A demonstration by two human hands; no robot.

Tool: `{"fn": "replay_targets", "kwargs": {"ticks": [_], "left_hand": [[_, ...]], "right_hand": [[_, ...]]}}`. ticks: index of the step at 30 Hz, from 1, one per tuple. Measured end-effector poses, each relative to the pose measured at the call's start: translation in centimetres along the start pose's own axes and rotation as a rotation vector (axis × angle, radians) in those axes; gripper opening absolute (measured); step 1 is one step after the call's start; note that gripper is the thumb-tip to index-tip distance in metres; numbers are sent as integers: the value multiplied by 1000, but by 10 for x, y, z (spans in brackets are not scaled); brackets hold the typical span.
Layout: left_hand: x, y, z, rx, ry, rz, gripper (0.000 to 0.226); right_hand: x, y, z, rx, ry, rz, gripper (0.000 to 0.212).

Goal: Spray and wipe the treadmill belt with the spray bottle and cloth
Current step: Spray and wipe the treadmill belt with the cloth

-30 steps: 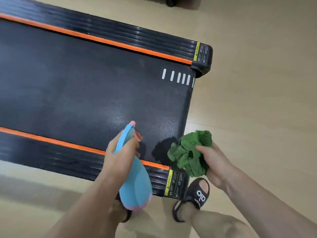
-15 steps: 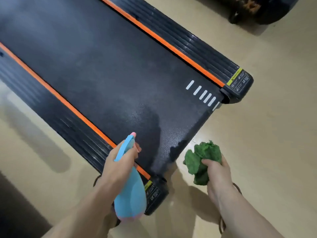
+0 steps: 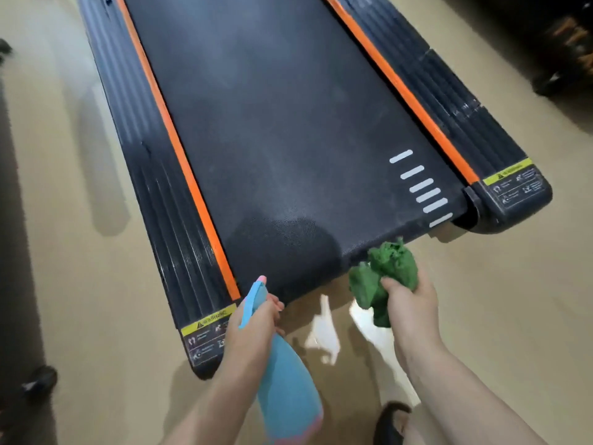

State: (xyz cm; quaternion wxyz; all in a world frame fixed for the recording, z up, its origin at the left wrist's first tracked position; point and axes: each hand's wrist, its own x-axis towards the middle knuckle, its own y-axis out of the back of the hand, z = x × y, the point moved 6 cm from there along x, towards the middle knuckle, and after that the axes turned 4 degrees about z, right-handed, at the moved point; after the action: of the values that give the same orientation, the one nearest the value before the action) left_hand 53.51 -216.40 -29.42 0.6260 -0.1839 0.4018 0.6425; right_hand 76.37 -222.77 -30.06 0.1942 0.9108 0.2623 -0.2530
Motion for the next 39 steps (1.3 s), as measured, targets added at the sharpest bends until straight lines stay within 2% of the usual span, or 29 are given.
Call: {"fn": "replay_targets", "kwargs": {"ticks": [5,9,12,16,19,22,26,28,31,33,34,36,39], "left_hand": [[64,-19,-83,-1,-104,-63,32],[89,-8,-125,-30,-183,-82,25],[79,-2,-145,13,-234,-112,23],[68,6,-160,-13,-144,-128,37],[71,-1,-163,-45,-94,-193,44],[71,-18,-157,14,-148,-239,35],[73,-19,-156,28,-136,-154,21],[71,-12,-162,17,-89,-110,29],[71,-6,-174,1,-101,-131,32],[70,-7,-177,-5,-97,-120,32],[70,-10,-175,-11,-94,-107,36],[71,-18,-169,16,-103,-127,46],[69,-26,-163,53,-180,-186,47]], "right_hand": [[71,-69,17,-141,473,52,43],[92,-107,23,-227,686,16,42],[82,-120,31,-390,671,-25,42],[68,-115,45,-542,619,-119,49],[76,-93,26,-387,509,-27,28],[80,-72,20,-228,395,-21,26],[80,-41,29,-133,258,3,17],[78,-26,31,-109,220,39,18],[86,-5,29,-32,186,113,28],[85,6,23,51,171,169,25],[82,11,20,73,192,204,22],[80,17,12,128,241,257,30],[80,14,12,143,261,263,31]]}}
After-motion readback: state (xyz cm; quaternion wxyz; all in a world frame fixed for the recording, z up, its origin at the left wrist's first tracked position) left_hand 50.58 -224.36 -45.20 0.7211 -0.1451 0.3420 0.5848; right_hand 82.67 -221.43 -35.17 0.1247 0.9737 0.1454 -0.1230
